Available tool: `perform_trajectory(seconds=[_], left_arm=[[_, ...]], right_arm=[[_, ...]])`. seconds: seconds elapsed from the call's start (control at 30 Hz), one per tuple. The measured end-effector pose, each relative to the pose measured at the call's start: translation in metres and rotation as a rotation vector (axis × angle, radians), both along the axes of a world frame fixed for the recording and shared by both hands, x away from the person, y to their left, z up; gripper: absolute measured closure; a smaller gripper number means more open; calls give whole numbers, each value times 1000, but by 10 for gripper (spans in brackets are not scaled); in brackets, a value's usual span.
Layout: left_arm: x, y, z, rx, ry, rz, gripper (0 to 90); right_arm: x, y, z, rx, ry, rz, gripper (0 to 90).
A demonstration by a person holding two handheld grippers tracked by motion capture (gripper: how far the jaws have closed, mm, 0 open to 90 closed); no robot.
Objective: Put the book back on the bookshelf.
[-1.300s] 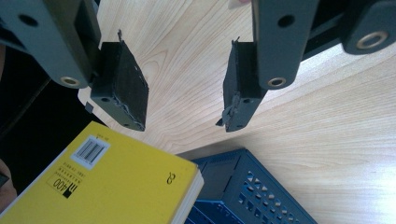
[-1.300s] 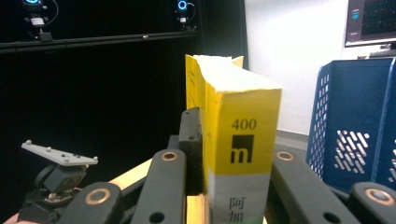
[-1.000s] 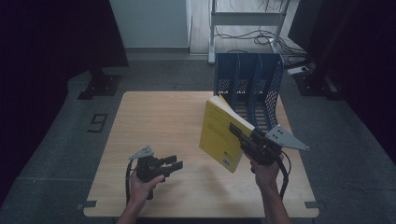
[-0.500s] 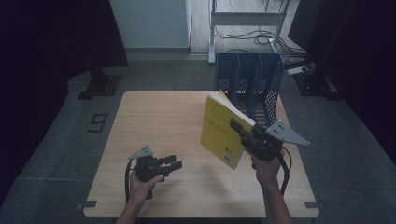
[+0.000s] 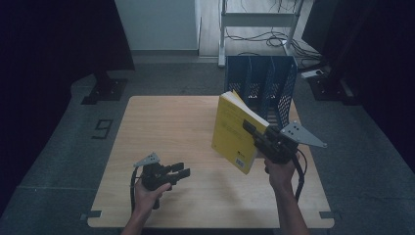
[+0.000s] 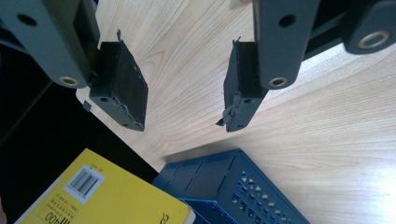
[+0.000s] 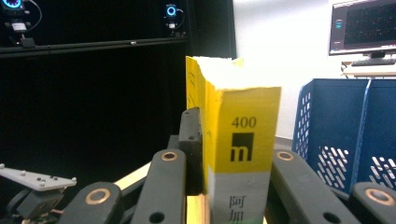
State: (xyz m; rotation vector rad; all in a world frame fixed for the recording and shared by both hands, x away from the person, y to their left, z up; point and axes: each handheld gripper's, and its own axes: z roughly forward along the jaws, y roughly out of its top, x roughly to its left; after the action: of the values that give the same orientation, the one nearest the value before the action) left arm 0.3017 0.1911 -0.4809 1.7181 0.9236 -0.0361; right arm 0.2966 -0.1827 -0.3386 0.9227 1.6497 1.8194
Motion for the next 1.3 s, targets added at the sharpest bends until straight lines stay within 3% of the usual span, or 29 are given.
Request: perform_trajectory(seconds=[0.73,1.3], left_arm=[[2,1,-3,10,27,-6,491],[3,1,-4,8,35,-15,490]], right_arm=[[21,-4,9,-1,5,-58,747],[38,-20,9,30,35,-114,748]])
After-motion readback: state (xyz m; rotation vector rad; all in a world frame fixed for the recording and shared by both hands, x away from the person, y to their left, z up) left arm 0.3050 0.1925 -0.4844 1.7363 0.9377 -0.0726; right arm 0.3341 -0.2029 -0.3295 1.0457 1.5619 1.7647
